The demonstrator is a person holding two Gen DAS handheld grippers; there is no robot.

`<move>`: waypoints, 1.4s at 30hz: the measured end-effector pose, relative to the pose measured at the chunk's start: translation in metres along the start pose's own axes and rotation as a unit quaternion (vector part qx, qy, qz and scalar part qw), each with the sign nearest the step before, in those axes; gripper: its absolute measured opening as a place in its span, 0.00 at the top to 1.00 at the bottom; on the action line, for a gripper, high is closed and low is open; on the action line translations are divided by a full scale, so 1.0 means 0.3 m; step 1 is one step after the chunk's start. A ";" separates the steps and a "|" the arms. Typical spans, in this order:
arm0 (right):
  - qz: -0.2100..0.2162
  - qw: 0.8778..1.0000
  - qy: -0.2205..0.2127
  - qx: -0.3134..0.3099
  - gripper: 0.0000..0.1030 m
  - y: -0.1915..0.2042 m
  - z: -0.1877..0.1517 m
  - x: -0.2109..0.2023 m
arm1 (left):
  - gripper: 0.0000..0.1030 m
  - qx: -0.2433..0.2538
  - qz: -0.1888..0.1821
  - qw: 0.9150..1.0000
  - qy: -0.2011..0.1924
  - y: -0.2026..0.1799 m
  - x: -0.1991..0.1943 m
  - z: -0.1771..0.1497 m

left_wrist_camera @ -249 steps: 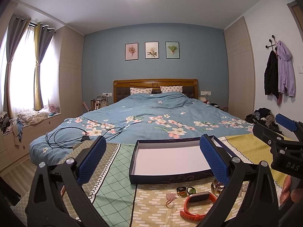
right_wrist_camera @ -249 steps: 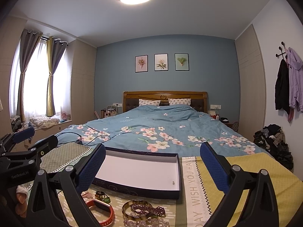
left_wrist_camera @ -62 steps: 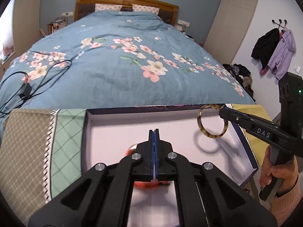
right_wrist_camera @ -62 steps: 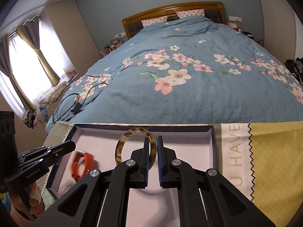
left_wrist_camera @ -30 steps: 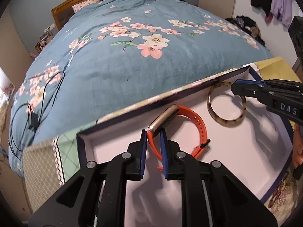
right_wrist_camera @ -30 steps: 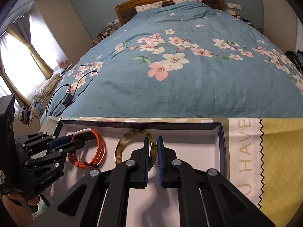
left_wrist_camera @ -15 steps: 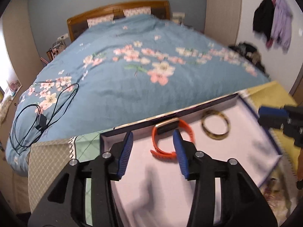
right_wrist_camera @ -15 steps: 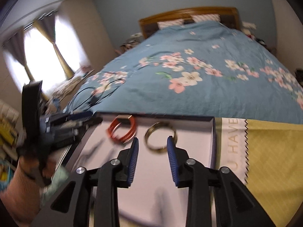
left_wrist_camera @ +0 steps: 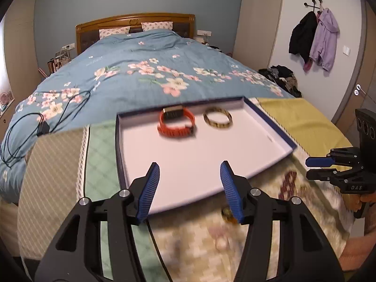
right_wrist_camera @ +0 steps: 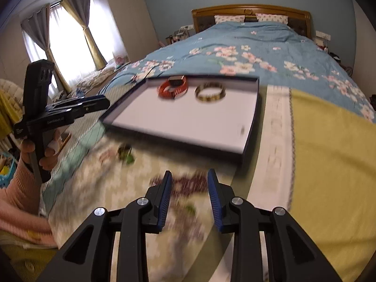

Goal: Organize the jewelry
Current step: 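Open both grippers to release watch and bangle, then lift away, then grasp the pink butterfly hair clip with the left gripper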

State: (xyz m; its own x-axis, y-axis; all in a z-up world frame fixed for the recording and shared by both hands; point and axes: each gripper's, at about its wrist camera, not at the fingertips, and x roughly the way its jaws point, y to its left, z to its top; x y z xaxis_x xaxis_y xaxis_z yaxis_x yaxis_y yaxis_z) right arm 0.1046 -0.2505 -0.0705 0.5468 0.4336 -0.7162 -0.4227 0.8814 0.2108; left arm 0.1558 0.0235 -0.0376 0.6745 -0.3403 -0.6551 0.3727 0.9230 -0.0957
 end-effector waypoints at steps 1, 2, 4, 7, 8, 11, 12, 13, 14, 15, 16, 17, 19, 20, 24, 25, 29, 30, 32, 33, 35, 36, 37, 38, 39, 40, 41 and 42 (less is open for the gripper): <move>0.001 1.000 0.002 -0.006 0.72 0.011 -0.015 -0.004 | 0.47 -0.004 -0.005 1.000 0.005 -0.003 -0.007 -0.025; 0.002 1.000 0.003 -0.013 0.72 0.026 -0.032 -0.009 | 0.47 -0.006 -0.007 1.000 0.007 -0.005 -0.007 -0.040; 0.009 0.999 0.007 -0.037 0.72 0.071 -0.066 -0.016 | 0.47 -0.010 -0.011 1.000 0.012 -0.015 -0.016 -0.082; 0.004 0.997 0.014 -0.079 0.72 0.135 -0.099 -0.007 | 0.47 -0.021 -0.023 0.999 0.014 -0.016 -0.029 -0.124; 0.001 0.996 0.014 -0.087 0.72 0.147 -0.104 -0.005 | 0.47 -0.020 -0.023 0.999 0.014 -0.019 -0.032 -0.136; -0.015 0.993 0.018 -0.115 0.72 0.182 -0.110 0.016 | 0.46 -0.005 -0.017 1.000 0.022 -0.044 -0.040 -0.169; -0.021 0.992 0.020 -0.121 0.72 0.187 -0.113 0.023 | 0.46 0.000 -0.019 1.000 0.025 -0.055 -0.045 -0.184; -0.027 0.991 0.024 -0.128 0.72 0.193 -0.115 0.032 | 0.46 0.005 -0.024 0.999 0.028 -0.063 -0.047 -0.196; -0.030 0.990 0.027 -0.132 0.72 0.193 -0.116 0.037 | 0.45 0.008 -0.027 0.999 0.031 -0.069 -0.045 -0.200; -0.034 0.990 0.025 -0.138 0.72 0.198 -0.118 0.039 | 0.45 0.011 -0.029 0.999 0.034 -0.076 -0.040 -0.200; -0.036 0.989 0.026 -0.140 0.72 0.202 -0.118 0.040 | 0.45 0.016 -0.029 0.999 0.039 -0.084 -0.035 -0.207; -0.039 0.989 0.026 -0.142 0.72 0.204 -0.118 0.041 | 0.45 0.019 -0.030 0.998 0.044 -0.090 -0.029 -0.213; -0.043 0.988 0.026 -0.147 0.73 0.207 -0.120 0.041 | 0.45 0.021 -0.031 0.998 0.053 -0.097 -0.016 -0.222; -0.045 0.988 0.026 -0.149 0.76 0.210 -0.122 0.042 | 0.45 0.021 -0.032 0.998 0.056 -0.098 -0.009 -0.221; -0.049 0.988 0.030 -0.146 0.92 0.206 -0.127 0.050 | 0.47 0.013 -0.032 0.997 0.074 -0.099 0.021 -0.226; -0.046 0.988 0.029 -0.142 0.93 0.202 -0.127 0.048 | 0.48 0.011 -0.033 0.996 0.076 -0.098 0.026 -0.226; -0.043 0.990 0.025 -0.133 0.94 0.198 -0.123 0.045 | 0.55 0.002 -0.043 0.996 0.080 -0.096 0.035 -0.227; -0.044 0.990 0.020 -0.130 0.94 0.198 -0.121 0.040 | 0.59 0.002 -0.043 0.996 0.082 -0.099 0.037 -0.229; -0.036 0.992 0.010 -0.119 0.99 0.191 -0.110 0.026 | 0.63 0.002 -0.038 0.995 0.090 -0.103 0.049 -0.232; -0.026 0.994 0.006 -0.108 1.00 0.184 -0.100 0.017 | 0.66 0.002 -0.035 0.995 0.089 -0.105 0.049 -0.232; -0.018 0.996 -0.002 -0.092 1.00 0.169 -0.081 0.003 | 0.72 -0.002 -0.039 0.995 0.090 -0.103 0.052 -0.230; -0.014 0.996 -0.004 -0.088 1.00 0.165 -0.074 -0.001 | 0.74 -0.003 -0.040 0.995 0.091 -0.102 0.053 -0.230; -0.013 0.996 -0.007 -0.084 1.00 0.163 -0.069 -0.007 | 0.74 -0.004 -0.038 0.995 0.091 -0.101 0.058 -0.229; -0.012 0.997 -0.010 -0.081 1.00 0.160 -0.065 -0.011 | 0.75 -0.005 -0.037 0.995 0.091 -0.101 0.057 -0.231; -0.005 0.997 -0.010 -0.075 0.98 0.154 -0.061 -0.016 | 0.76 -0.005 -0.038 0.995 0.091 -0.101 0.056 -0.231; -0.003 0.997 -0.008 -0.075 0.97 0.153 -0.064 -0.016 | 0.76 -0.005 -0.038 0.995 0.090 -0.101 0.057 -0.232; -0.007 0.997 -0.007 -0.079 0.92 0.158 -0.068 -0.016 | 0.76 -0.005 -0.037 0.995 0.090 -0.101 0.056 -0.231; -0.018 0.996 -0.002 -0.091 0.90 0.167 -0.077 -0.011 | 0.76 -0.005 -0.038 0.995 0.090 -0.100 0.057 -0.229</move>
State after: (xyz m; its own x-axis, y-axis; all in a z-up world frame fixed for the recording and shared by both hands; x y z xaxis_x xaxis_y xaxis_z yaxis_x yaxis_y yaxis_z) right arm 0.0648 -0.2121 -0.0730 0.5663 0.4039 -0.7184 -0.5275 0.8474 0.0606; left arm 0.1123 0.0022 -0.0975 0.5197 -0.3717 -0.7693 0.4101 0.8984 -0.1570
